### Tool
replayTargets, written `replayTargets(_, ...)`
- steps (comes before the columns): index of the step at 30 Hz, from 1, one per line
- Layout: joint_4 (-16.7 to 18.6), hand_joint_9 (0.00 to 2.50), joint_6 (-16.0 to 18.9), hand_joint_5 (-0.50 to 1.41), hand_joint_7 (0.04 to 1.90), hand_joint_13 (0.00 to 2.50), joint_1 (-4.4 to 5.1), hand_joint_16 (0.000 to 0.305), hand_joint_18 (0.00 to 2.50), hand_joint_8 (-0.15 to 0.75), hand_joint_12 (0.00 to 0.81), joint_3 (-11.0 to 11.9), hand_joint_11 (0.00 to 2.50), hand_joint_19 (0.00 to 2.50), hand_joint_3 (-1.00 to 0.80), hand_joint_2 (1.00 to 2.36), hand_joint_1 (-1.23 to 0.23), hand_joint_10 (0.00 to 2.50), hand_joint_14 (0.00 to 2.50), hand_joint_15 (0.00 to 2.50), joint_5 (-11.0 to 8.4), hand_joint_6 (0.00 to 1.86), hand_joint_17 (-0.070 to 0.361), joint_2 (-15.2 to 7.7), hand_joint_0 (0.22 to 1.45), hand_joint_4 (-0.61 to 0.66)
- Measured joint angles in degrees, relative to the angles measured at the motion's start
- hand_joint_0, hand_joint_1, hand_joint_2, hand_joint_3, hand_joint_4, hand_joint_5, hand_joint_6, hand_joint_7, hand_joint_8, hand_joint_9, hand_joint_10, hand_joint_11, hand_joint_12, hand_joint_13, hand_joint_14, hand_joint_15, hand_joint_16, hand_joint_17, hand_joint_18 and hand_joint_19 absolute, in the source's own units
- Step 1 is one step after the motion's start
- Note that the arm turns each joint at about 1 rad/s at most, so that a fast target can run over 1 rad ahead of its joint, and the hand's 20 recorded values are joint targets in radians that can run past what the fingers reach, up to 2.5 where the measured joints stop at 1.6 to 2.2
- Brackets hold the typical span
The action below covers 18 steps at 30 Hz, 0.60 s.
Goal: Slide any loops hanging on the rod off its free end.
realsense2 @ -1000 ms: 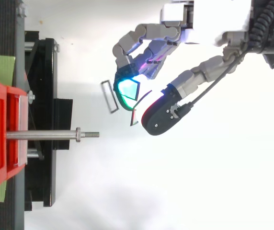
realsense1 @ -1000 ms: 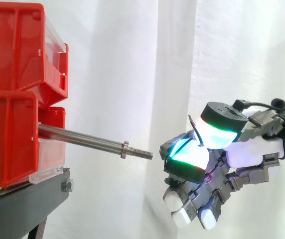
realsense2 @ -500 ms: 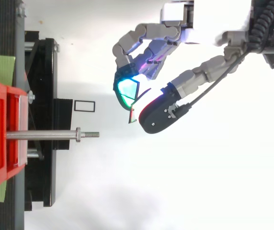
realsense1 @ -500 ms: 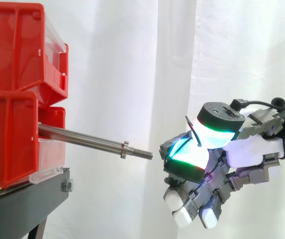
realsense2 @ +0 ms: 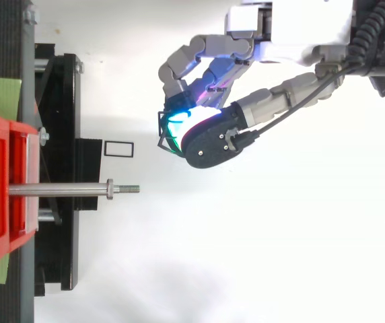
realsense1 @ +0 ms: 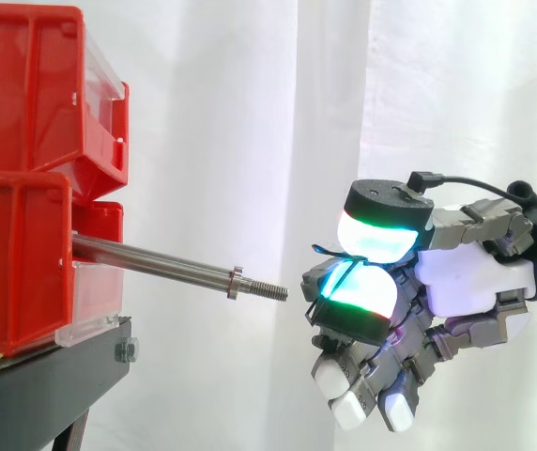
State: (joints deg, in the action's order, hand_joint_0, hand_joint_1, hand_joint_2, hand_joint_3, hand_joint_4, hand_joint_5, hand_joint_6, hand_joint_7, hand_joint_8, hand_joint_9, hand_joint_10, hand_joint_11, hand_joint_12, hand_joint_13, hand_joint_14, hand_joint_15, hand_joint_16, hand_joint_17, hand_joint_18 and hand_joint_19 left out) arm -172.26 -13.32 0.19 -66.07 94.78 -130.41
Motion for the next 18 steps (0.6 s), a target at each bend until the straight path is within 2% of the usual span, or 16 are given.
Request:
replayTargets(8, -0.09, 0.79, 0.02, -0.2, 1.33, 0.8, 0.0, 0.05, 0.82, 0.291, 0.269, 0.0, 0.25, 0.39, -0.09, 1.03, -0.64, 0.01, 0.0, 0.12, 0.05, 0.81, 0.112, 0.03, 0.56, 0.1)
replayTargets(14, -0.1, 0.76, 0.03, -0.21, 1.31, 0.78, 0.0, 0.048, 0.8, 0.275, 0.26, -0.01, 0.25, 0.37, -0.23, 1.02, -0.7, 0.01, 0.0, 0.12, 0.05, 0.8, 0.109, 0.03, 0.59, 0.15)
replayTargets(18, -0.14, 0.76, 0.05, -0.22, 1.29, 0.78, 0.0, 0.048, 0.8, 0.273, 0.26, -0.01, 0.25, 0.36, -0.26, 1.02, -0.71, 0.01, 0.0, 0.12, 0.05, 0.8, 0.109, 0.05, 0.59, 0.14)
